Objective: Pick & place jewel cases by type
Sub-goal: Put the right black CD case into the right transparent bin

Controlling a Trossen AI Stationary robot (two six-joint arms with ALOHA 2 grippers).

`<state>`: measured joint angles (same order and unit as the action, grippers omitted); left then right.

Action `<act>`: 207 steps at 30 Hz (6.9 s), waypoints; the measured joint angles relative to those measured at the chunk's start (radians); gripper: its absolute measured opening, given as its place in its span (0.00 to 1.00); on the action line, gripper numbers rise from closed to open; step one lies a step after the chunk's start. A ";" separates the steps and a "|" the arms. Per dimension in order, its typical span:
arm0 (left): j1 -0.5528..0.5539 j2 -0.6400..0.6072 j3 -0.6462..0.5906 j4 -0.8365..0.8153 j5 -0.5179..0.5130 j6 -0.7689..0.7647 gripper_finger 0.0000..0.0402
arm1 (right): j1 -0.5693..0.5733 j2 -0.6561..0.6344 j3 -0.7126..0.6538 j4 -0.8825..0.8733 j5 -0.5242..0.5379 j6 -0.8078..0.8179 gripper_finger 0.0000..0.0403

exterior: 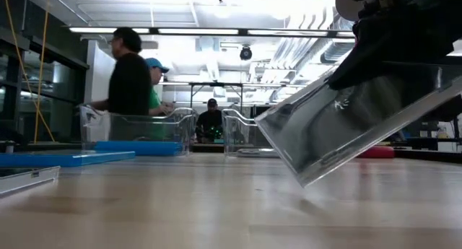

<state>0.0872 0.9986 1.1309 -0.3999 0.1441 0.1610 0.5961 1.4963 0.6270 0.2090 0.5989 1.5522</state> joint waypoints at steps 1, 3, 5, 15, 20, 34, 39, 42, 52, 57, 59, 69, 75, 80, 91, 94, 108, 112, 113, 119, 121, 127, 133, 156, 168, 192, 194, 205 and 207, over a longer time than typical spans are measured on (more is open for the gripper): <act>0.000 -0.031 0.000 -0.034 -0.025 0.003 0.62 | 0.000 0.000 0.000 0.008 0.004 -0.011 0.00; 0.000 -0.087 0.000 -0.071 -0.077 0.014 0.62 | -0.001 0.000 0.000 0.032 0.016 -0.026 0.01; 0.000 -0.145 0.000 -0.115 -0.129 0.019 0.62 | -0.001 0.000 0.000 0.057 0.043 -0.048 0.01; -0.002 -0.319 -0.047 -0.239 -0.242 -0.026 0.62 | -0.008 0.000 0.000 0.277 0.125 -0.247 0.00; -0.002 -0.375 -0.134 -0.226 -0.260 -0.110 0.62 | -0.033 0.000 0.000 0.457 0.124 -0.411 0.01; -0.002 -0.425 -0.332 0.045 -0.227 -0.258 0.62 | -0.101 0.000 0.000 0.962 -0.047 -0.861 0.00; -0.002 -0.418 -0.375 0.103 -0.216 -0.304 0.62 | -0.120 -0.034 0.000 0.996 -0.115 -0.938 0.01; -0.002 -0.418 -0.392 0.125 -0.217 -0.327 0.62 | -0.133 -0.081 0.000 0.991 -0.156 -1.000 0.00; -0.003 -0.401 -0.492 0.300 -0.188 -0.371 0.62 | -0.175 -0.292 0.000 0.767 -0.220 -1.135 0.00; -0.003 -0.401 -0.513 0.345 -0.188 -0.373 0.62 | -0.207 -0.373 0.060 0.562 -0.245 -1.166 0.00; -0.003 -0.401 -0.513 0.351 -0.195 -0.368 0.62 | -0.221 -0.392 0.106 0.442 -0.254 -1.177 0.00; -0.003 -0.400 -0.514 0.350 -0.207 -0.366 0.62 | -0.333 -0.369 0.426 -0.156 -0.300 -1.215 0.00; -0.003 -0.400 -0.514 0.350 -0.208 -0.366 0.62 | -0.379 -0.363 0.499 -0.204 -0.311 -1.275 0.00; -0.002 -0.400 -0.514 0.349 -0.215 -0.365 0.62 | -0.411 -0.363 0.505 -0.202 -0.318 -1.294 0.00; -0.002 -0.400 -0.514 0.349 -0.218 -0.366 0.62 | -0.468 -0.362 0.505 -0.208 -0.320 -1.281 0.00; -0.003 -0.400 -0.514 0.349 -0.218 -0.367 0.62 | -0.489 -0.362 0.504 -0.208 -0.315 -1.262 0.00; -0.003 -0.400 -0.514 0.351 -0.225 -0.373 0.62 | -0.678 -0.196 0.503 -0.262 -0.326 -1.116 0.00; -0.002 -0.400 -0.514 0.354 -0.225 -0.376 0.62 | -0.744 -0.142 0.503 -0.266 -0.343 -1.083 0.00; -0.003 -0.400 -0.514 0.354 -0.225 -0.376 0.62 | -0.762 -0.131 0.503 -0.267 -0.351 -1.077 0.00; -0.003 -0.400 -0.514 0.355 -0.225 -0.384 0.62 | -0.867 -0.092 0.503 -0.300 -0.411 -1.033 0.00; -0.002 -0.400 -0.514 0.355 -0.224 -0.391 0.62 | -0.902 -0.088 0.503 -0.306 -0.428 -1.031 0.00; -0.002 -0.400 -0.514 0.355 -0.224 -0.399 0.62 | -1.007 -0.088 0.503 -0.343 -0.484 -0.984 0.00; -0.003 -0.400 -0.513 0.355 -0.224 -0.402 0.62 | -1.082 -0.088 0.503 -0.425 -0.519 -0.950 0.00; -0.003 -0.400 -0.513 0.353 -0.224 -0.433 0.62 | -1.152 0.022 0.504 -0.481 -0.620 -0.816 0.00; -0.003 -0.401 -0.513 0.348 -0.223 -0.481 0.62 | -1.187 0.088 0.504 -0.467 -0.635 -0.763 0.00; -0.002 -0.400 -0.513 0.346 -0.223 -0.500 0.62 | -1.194 0.161 0.504 -0.430 -0.651 -0.631 0.00; -0.003 -0.400 -0.513 0.346 -0.223 -0.502 0.62 | -1.194 0.161 0.504 -0.417 -0.654 -0.614 0.00; -0.003 -0.401 -0.513 0.346 -0.224 -0.507 0.62 | -1.193 0.209 0.504 -0.403 -0.692 -0.591 0.01; -0.003 -0.401 -0.513 0.346 -0.224 -0.507 0.62 | -1.191 0.228 0.504 -0.377 -0.712 -0.583 0.01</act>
<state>0.0845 0.5980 0.6178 -0.0536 -0.0795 -0.3462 -0.5945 1.7242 1.1313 -0.1680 -0.1128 0.9694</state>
